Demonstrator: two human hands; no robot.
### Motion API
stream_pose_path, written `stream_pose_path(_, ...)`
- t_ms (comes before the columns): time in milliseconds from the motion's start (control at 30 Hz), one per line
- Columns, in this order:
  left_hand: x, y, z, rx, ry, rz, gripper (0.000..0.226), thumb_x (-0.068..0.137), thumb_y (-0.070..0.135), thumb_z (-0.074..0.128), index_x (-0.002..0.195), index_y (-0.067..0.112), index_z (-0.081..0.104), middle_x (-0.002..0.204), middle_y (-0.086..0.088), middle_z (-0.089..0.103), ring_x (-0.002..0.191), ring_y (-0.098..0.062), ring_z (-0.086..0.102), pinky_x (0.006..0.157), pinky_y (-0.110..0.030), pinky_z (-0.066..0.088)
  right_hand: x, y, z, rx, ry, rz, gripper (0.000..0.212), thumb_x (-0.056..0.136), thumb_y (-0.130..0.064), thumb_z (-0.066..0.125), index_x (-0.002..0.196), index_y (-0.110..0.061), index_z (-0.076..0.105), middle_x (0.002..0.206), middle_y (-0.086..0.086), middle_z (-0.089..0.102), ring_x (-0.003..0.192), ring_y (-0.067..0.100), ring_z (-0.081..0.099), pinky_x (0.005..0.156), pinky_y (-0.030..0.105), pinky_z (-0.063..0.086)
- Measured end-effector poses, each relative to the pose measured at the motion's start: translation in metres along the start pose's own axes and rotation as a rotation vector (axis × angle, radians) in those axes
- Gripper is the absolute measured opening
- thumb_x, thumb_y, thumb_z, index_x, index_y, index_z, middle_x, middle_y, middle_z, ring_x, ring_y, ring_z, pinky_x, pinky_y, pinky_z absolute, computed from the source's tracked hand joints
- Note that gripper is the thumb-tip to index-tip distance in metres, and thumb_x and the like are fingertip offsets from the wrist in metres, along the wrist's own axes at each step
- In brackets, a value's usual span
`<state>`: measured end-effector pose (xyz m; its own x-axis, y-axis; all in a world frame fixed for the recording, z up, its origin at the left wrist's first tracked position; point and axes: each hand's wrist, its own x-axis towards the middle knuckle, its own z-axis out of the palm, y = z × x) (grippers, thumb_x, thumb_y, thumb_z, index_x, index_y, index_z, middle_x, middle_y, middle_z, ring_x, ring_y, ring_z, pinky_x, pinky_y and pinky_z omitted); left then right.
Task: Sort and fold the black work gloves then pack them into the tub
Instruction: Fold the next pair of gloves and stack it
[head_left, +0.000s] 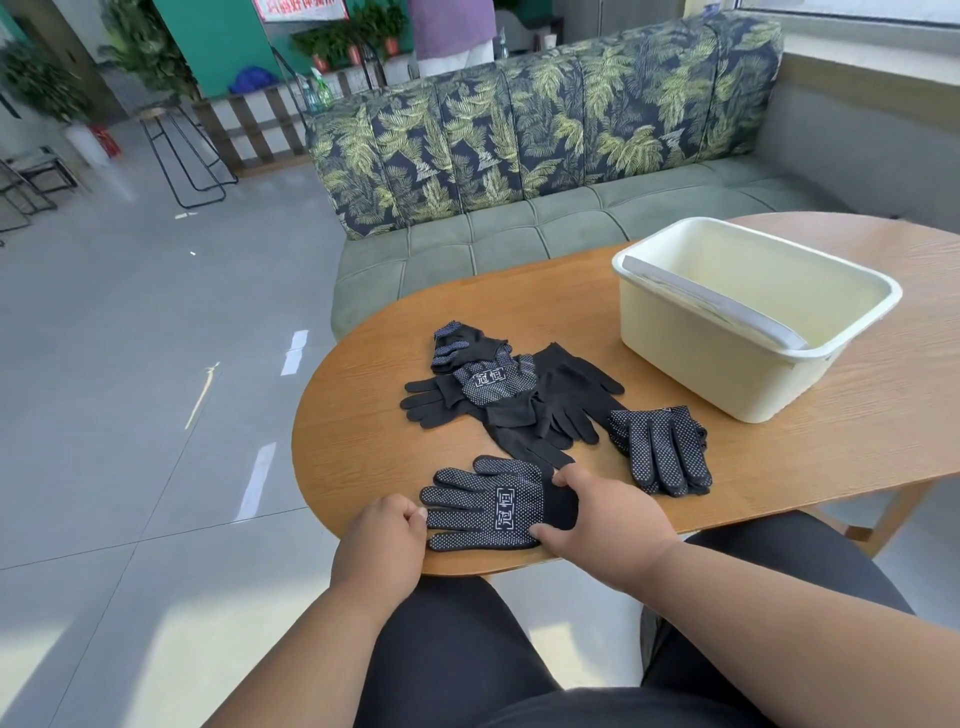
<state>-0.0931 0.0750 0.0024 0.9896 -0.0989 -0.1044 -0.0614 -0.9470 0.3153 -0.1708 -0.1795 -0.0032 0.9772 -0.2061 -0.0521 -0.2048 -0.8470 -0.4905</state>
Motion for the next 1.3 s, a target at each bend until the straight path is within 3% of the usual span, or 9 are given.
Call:
stream_pose_path(133,-0.004,0.005,-0.008,-0.111,-0.011,-0.033,0.021,0.103,0.048,0.051,0.093,0.032,0.061,0.093,0.015,0.064,0.085,-0.01,0.061,0.069,-0.031,0.049,0.0,0.0,0.0,0.01,0.003,-0.003,0.067,0.077,-0.073,0.065,0.132,-0.037,0.05,0.097,-0.01,0.072,0.092,0.015,0.069,0.08,0.034,0.059)
stream_pose_path(233,-0.012,0.007,-0.011,-0.19,-0.026,0.035,0.023,0.095,0.053,0.063,0.088,0.032,0.059,0.088,0.012,0.063,0.082,-0.007,0.059,0.064,-0.027,0.043,0.0,0.001,0.0,0.016,0.0,-0.005,0.067,0.078,-0.072,0.064,0.133,-0.037,0.049,0.099,-0.01,0.072,0.093,0.015,0.07,0.081,0.033,0.059)
stream_pose_path(367,-0.02,0.001,-0.009,-0.218,-0.045,0.109,0.016,0.094,0.047,0.07,0.084,0.034,0.066,0.092,0.015,0.061,0.086,-0.006,0.059,0.073,-0.023,0.05,0.001,0.001,0.0,0.013,0.0,-0.011,0.066,0.078,-0.072,0.064,0.132,-0.037,0.049,0.098,-0.01,0.072,0.093,0.015,0.069,0.081,0.034,0.059)
stream_pose_path(867,-0.015,-0.006,0.0,-0.086,-0.01,0.21,0.027,0.103,0.044,0.057,0.078,0.035,0.056,0.091,0.017,0.057,0.09,-0.006,0.054,0.076,-0.028,0.047,0.001,0.002,-0.002,0.037,-0.009,-0.003,0.062,0.082,-0.067,0.065,0.134,-0.036,0.05,0.104,-0.011,0.073,0.096,0.014,0.069,0.083,0.03,0.059)
stream_pose_path(1033,-0.011,-0.007,-0.001,-0.175,0.008,0.12,0.027,0.104,0.049,0.052,0.083,0.032,0.055,0.083,0.011,0.063,0.077,-0.008,0.058,0.063,-0.03,0.045,0.0,0.001,-0.003,0.037,-0.013,-0.008,0.06,0.083,-0.067,0.065,0.132,-0.036,0.05,0.104,-0.011,0.073,0.095,0.013,0.069,0.082,0.029,0.059)
stream_pose_path(1200,-0.007,-0.004,-0.005,-0.181,-0.005,0.061,0.01,0.103,0.045,0.057,0.108,0.038,0.06,0.093,0.015,0.065,0.087,-0.003,0.061,0.07,-0.026,0.05,0.001,0.001,-0.002,0.029,-0.008,-0.01,0.061,0.082,-0.067,0.064,0.132,-0.036,0.05,0.103,-0.011,0.072,0.095,0.014,0.069,0.082,0.031,0.059)
stream_pose_path(1300,-0.004,-0.004,-0.003,-0.198,-0.01,0.029,0.01,0.102,0.046,0.059,0.103,0.037,0.063,0.089,0.014,0.066,0.084,-0.004,0.062,0.072,-0.03,0.054,0.001,0.001,-0.002,0.034,-0.005,-0.011,0.06,0.082,-0.066,0.064,0.132,-0.036,0.05,0.103,-0.011,0.073,0.095,0.014,0.069,0.082,0.031,0.059)
